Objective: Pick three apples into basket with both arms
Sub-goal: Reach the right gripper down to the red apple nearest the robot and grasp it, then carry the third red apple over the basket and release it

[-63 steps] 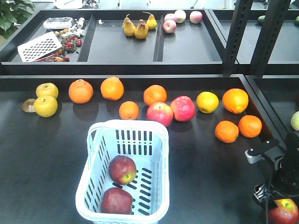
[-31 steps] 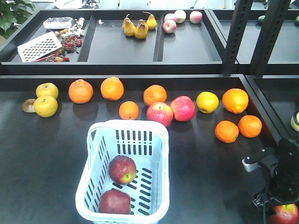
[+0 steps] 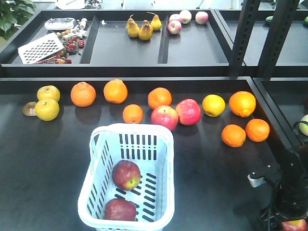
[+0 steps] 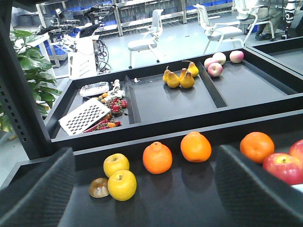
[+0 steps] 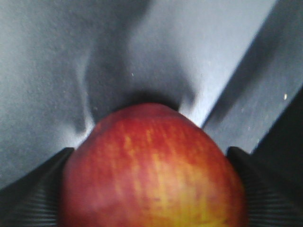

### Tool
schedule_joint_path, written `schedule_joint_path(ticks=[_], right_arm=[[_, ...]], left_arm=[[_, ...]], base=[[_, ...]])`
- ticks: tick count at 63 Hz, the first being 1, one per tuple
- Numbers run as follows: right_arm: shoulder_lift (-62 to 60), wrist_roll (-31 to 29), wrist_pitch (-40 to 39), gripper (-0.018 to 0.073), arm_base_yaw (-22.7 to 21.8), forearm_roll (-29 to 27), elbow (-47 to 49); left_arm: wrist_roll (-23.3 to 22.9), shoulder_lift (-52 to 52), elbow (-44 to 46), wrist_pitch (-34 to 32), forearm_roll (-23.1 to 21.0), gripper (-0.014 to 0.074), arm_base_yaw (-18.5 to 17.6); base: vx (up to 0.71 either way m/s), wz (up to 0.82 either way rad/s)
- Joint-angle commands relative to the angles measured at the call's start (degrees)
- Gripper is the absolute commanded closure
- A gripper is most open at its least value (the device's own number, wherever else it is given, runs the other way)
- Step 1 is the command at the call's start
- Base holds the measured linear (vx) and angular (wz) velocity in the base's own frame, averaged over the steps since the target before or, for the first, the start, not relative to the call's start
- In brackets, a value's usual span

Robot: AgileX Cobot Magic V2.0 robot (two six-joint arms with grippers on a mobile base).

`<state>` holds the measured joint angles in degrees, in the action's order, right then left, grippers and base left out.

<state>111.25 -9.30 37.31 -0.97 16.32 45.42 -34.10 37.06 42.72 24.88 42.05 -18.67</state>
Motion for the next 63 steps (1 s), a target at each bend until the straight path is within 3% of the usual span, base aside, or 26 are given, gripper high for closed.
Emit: schedule_joint_path(ticks=[1,9,23,34,47,55,63], right_arm=[[-2.0,1.8,1.6,0.0095,-0.2,0.4,1.0],[-2.4,2.5,1.7,0.0164,-0.2,-1.3,1.1],[-10.0,3.5,2.1,0.0166,-0.1,-2.7,1.2],[-21.3,3.2,2.2,0.0166,0.7,-9.3,1.2],[-36.2,-1.0,2.4,0.0166,9.5,-17.8,0.9],[-41.7,-3.1,1.0,0.0166,18.6,-22.9,0.9],[-43.7,-3.1,-5.4,0.0166,27.4,-29.1,0.9]], left_arm=[[-0.7,-0.1,1.4,-2.8,1.1,0.0024,0.1],[-0.7,-0.1,1.4,-2.8,1.1,0.0024,0.1],[-0.7,-0.1,1.4,-2.8,1.1,0.0024,0.1],[-0.7,-0.1,1.4,-2.8,1.1,0.0024,0.1],[-0.7,-0.1,1.4,-2.8,1.1,0.0024,0.1],[-0.7,-0.1,1.4,-2.8,1.1,0.0024,0.1],[-0.7,-0.1,1.4,-2.8,1.1,0.0024,0.1]], base=[[0.00,0.00],[0.00,0.00],[0.00,0.00],[0.00,0.00],[0.00,0.00],[0.00,0.00],[0.00,0.00]])
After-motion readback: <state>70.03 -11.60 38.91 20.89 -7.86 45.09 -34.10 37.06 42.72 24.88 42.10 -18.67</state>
